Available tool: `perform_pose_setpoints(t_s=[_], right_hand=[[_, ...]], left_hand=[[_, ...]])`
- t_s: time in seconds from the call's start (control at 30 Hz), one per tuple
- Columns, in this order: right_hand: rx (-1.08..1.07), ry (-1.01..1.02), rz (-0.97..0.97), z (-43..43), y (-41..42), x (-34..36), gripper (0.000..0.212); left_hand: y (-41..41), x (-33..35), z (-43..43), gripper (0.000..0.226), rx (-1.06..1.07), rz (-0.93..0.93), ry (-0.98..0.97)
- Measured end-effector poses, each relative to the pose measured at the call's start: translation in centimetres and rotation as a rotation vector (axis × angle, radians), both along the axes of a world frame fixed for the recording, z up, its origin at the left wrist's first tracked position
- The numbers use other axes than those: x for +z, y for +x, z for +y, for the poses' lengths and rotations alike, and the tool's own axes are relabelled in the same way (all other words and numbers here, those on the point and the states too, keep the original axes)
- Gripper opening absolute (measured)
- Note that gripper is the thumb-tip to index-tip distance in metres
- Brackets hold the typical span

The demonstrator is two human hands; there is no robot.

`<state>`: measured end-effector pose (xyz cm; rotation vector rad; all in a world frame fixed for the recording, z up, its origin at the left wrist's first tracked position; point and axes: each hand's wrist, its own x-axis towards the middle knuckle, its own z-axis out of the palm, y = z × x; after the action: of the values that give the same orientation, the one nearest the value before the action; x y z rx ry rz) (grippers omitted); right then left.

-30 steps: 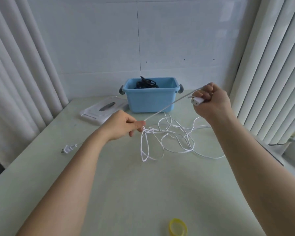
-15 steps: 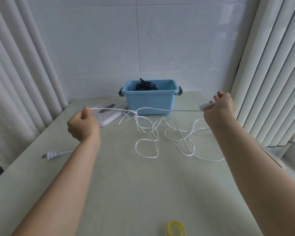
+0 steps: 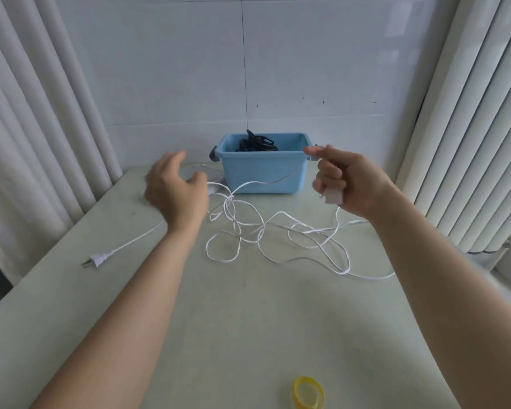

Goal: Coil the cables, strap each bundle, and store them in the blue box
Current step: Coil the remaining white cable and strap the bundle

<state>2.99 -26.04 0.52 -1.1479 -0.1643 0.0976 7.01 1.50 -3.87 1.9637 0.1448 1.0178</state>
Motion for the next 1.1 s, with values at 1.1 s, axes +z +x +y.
perform_pose_setpoints(t_s=[1.1], right_hand=[[-0.377, -0.667, -0.235, 1.8, 0.5, 0.0, 0.046]], left_hand=[[-2.3, 1.9, -2.7, 0.011, -0.875, 0.125, 0.201]])
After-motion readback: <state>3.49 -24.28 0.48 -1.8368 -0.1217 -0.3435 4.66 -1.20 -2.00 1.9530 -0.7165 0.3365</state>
